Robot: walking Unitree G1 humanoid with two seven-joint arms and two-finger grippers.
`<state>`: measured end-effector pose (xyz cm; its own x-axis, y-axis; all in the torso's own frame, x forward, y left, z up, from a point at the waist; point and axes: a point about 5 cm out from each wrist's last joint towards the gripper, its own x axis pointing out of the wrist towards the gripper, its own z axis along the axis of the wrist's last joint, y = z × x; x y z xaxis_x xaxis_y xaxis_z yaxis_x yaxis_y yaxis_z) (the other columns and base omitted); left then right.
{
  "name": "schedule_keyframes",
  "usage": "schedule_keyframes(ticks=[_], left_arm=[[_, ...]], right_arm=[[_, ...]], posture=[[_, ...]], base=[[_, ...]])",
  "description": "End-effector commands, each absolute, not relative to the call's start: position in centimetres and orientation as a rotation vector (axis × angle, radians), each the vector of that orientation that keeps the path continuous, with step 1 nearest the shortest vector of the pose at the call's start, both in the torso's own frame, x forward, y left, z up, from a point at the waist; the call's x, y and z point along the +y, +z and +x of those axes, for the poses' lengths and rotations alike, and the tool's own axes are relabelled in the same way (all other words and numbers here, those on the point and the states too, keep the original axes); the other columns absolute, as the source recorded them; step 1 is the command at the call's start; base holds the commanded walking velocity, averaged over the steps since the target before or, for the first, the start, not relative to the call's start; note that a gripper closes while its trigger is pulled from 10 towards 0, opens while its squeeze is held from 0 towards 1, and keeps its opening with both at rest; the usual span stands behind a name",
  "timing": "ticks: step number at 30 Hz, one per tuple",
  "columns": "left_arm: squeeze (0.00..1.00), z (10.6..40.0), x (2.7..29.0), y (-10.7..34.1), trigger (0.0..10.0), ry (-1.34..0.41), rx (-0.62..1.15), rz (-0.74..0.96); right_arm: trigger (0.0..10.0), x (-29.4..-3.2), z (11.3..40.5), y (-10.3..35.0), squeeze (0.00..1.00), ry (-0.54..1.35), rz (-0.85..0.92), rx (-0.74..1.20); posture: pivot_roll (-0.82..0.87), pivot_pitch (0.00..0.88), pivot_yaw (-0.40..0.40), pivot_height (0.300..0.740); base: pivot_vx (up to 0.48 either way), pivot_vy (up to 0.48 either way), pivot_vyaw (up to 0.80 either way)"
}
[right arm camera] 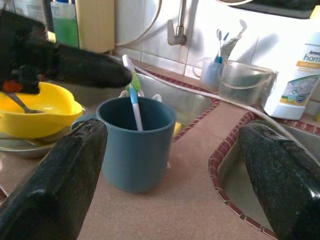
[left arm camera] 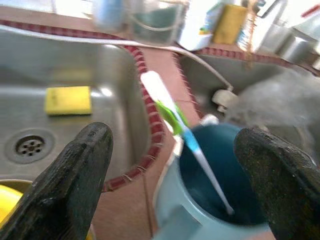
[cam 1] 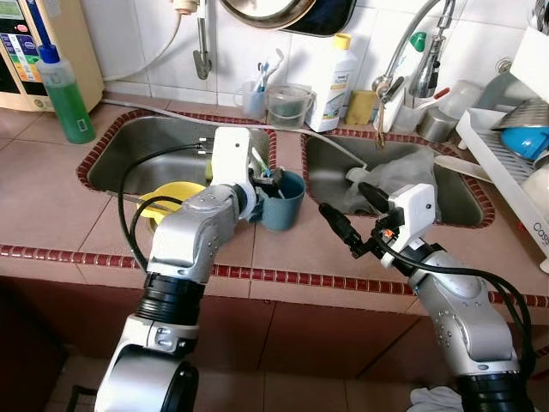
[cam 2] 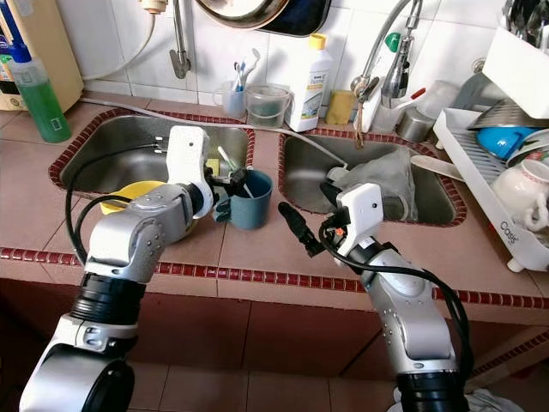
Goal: Kitchen organization
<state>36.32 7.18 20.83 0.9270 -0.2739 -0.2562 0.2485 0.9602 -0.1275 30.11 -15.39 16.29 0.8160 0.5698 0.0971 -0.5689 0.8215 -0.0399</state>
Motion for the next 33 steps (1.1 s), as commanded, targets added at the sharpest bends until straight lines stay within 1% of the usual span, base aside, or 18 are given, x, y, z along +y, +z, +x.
schedule_keyframes(ticks=[1,11,33], left_arm=[[0.0,36.6,6.8,21.2,10.0,-0.251,0.291,-0.103],[0.0,37.1,5.7,21.2,10.0,-0.228,0.304,-0.124],[0.0,38.0,3.3,22.0,10.0,-0.242,0.294,-0.166]], right_arm=[[10.0,-15.3,30.0,16.8,0.0,0.61,-0.016,-0.119],[10.0,-15.2,30.0,16.8,0.0,0.61,-0.017,-0.117],[10.0,-15.3,30.0,16.9,0.0,0.588,-0.019,-0.117]], posture=[[0.09,0.0,-0.063,0.74],[0.09,0.0,-0.061,0.74],[0.06,0.0,-0.051,0.74]], base=[[0.0,0.0,0.0],[0.0,0.0,0.0],[0.0,0.0,0.0]])
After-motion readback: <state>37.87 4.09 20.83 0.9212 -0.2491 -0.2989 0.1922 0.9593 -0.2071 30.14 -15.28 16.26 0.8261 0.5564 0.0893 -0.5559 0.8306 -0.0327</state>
